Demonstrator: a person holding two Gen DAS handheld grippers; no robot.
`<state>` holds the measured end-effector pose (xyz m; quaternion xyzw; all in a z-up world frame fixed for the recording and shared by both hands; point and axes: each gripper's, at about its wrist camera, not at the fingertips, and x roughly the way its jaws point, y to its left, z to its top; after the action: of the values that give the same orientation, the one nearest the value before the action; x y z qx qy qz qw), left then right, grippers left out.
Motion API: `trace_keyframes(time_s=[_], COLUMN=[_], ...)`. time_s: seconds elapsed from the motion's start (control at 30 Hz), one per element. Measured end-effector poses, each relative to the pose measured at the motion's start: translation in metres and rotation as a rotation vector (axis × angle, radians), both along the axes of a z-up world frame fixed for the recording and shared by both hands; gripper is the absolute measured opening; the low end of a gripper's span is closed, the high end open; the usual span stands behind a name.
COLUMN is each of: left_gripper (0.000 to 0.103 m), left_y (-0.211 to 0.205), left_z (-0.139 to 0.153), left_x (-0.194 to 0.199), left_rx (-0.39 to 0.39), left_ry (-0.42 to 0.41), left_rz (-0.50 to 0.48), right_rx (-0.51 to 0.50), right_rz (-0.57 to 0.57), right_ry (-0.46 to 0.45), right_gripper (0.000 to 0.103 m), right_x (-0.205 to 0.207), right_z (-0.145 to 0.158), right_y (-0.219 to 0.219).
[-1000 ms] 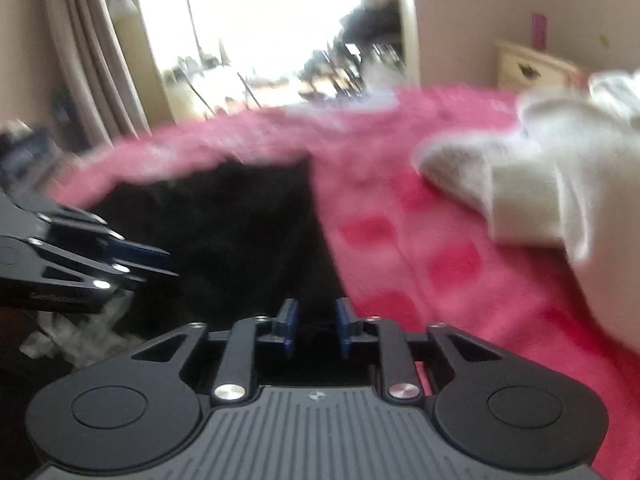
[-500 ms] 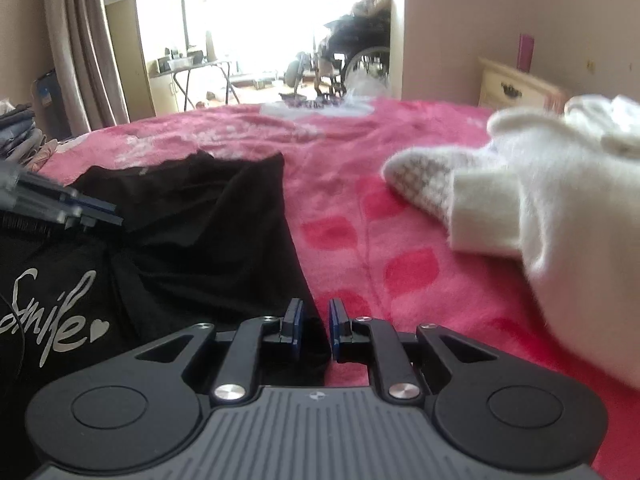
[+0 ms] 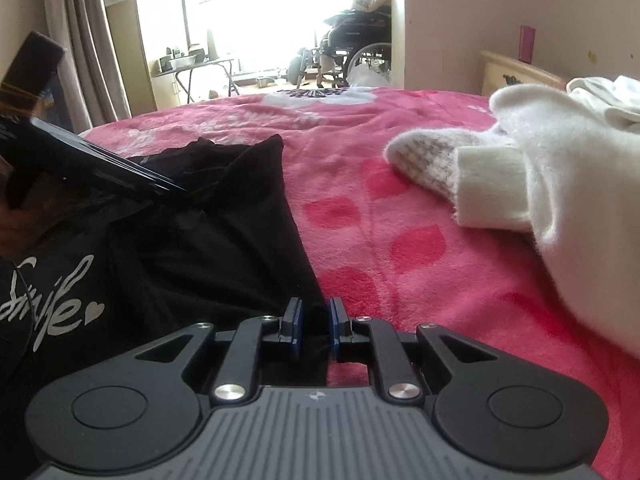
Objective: Fold clothes
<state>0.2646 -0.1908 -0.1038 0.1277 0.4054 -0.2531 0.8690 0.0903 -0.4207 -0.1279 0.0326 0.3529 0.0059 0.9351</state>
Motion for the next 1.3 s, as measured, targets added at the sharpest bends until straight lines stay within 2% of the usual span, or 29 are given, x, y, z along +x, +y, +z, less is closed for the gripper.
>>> trace_keyframes(time_s=[0.1, 0.2, 0.3, 0.37, 0.6, 0.63, 0.8, 0.87, 1.1, 1.2, 1.3], left_gripper=[0.026, 0.027, 0.027, 0.027, 0.026, 0.025, 0.003, 0.0, 0.0, 0.0, 0.002], left_y=[0.009, -0.006, -0.03, -0.037, -0.021, -0.02, -0.024, -0.022, 0.003, 0.005, 0.001], left_z=[0.006, 0.012, 0.004, -0.004, -0.005, -0.005, -0.006, -0.006, 0.006, 0.004, -0.002], left_x=[0.003, 0.005, 0.003, 0.002, 0.011, 0.011, 0.001, -0.001, -0.005, -0.007, -0.006], left_rx=[-0.029, -0.06, 0.004, 0.055, 0.011, 0.007, -0.005, -0.018, -0.129, -0.112, -0.059], left_ry=[0.003, -0.008, -0.033, -0.052, -0.01, -0.004, -0.022, -0.019, 0.028, 0.032, 0.009], left_rz=[0.006, -0.062, -0.147, -0.151, -0.094, -0.098, -0.144, -0.126, 0.008, 0.022, 0.026], right_rx=[0.004, 0.013, 0.009, 0.008, 0.008, 0.008, 0.002, -0.001, -0.005, -0.008, -0.014], right_rz=[-0.001, -0.006, -0.007, -0.008, -0.006, -0.007, -0.007, -0.007, -0.007, -0.007, -0.008], right_ry=[-0.002, -0.004, -0.003, -0.003, -0.008, -0.008, -0.01, -0.01, -0.013, -0.013, -0.013], right_gripper=[0.014, 0.014, 0.014, 0.014, 0.014, 0.014, 0.015, 0.015, 0.015, 0.015, 0.015], right_x=[-0.001, -0.001, -0.001, -0.001, -0.001, -0.001, -0.002, -0.002, -0.001, -0.001, 0.0], right_z=[-0.001, -0.002, -0.001, -0.001, -0.002, -0.002, -0.003, -0.003, -0.004, -0.004, -0.005], right_y=[0.0, -0.001, 0.0, 0.0, 0.0, 0.0, 0.001, 0.002, 0.002, 0.002, 0.003])
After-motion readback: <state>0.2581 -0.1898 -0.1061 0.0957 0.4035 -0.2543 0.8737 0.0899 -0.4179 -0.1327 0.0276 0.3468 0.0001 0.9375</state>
